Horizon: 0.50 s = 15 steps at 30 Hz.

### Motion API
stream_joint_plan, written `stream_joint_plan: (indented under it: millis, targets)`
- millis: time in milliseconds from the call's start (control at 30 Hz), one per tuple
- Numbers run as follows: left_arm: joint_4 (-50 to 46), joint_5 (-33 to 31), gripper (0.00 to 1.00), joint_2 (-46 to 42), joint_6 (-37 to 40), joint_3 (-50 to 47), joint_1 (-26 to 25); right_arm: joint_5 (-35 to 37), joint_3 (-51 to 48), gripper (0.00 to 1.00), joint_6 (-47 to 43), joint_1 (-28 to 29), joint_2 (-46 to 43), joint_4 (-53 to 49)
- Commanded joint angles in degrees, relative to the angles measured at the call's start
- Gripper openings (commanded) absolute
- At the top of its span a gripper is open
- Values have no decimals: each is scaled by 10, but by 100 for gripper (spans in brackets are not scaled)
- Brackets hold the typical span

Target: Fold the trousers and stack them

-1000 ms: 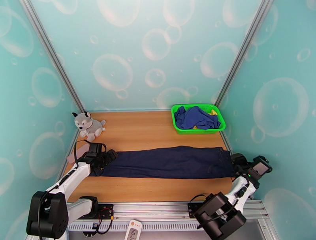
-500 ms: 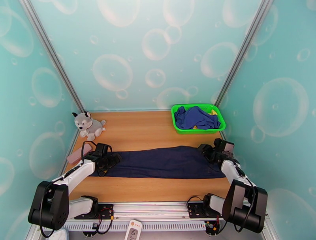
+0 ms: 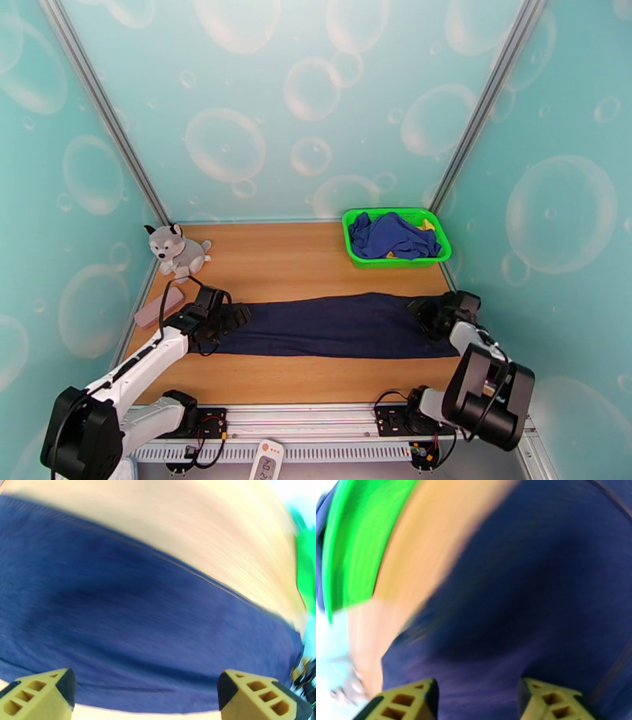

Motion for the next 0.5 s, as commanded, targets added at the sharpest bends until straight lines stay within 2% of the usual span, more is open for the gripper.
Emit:
stream_joint_plan:
  millis: [0, 67, 133, 200, 267, 367, 400, 467]
  targets:
    - [-55, -60, 99, -10, 4, 28, -74, 83, 30, 62, -4, 114, -76, -5]
    - [-55, -72, 96, -4, 2, 48, -118, 89, 33, 66, 4, 165, -87, 3]
    - [-56, -75, 85, 16, 21, 73, -146, 49, 42, 66, 13, 182, -62, 2]
    - [-75, -116, 78, 44, 55, 100, -169, 22, 54, 64, 12, 192, -26, -13]
    - [-87, -172, 70, 74, 124, 150, -189, 6, 53, 63, 2, 205, -6, -14]
    - [-49, -201, 37, 99, 317, 161, -215, -6, 33, 64, 7, 224, 1, 5]
    - [-29, -217, 35, 100, 377, 147, -231, -13, 28, 64, 13, 228, 1, 13]
    - [15, -192, 30, 91, 446, 126, -237, -25, 19, 64, 22, 234, 1, 22]
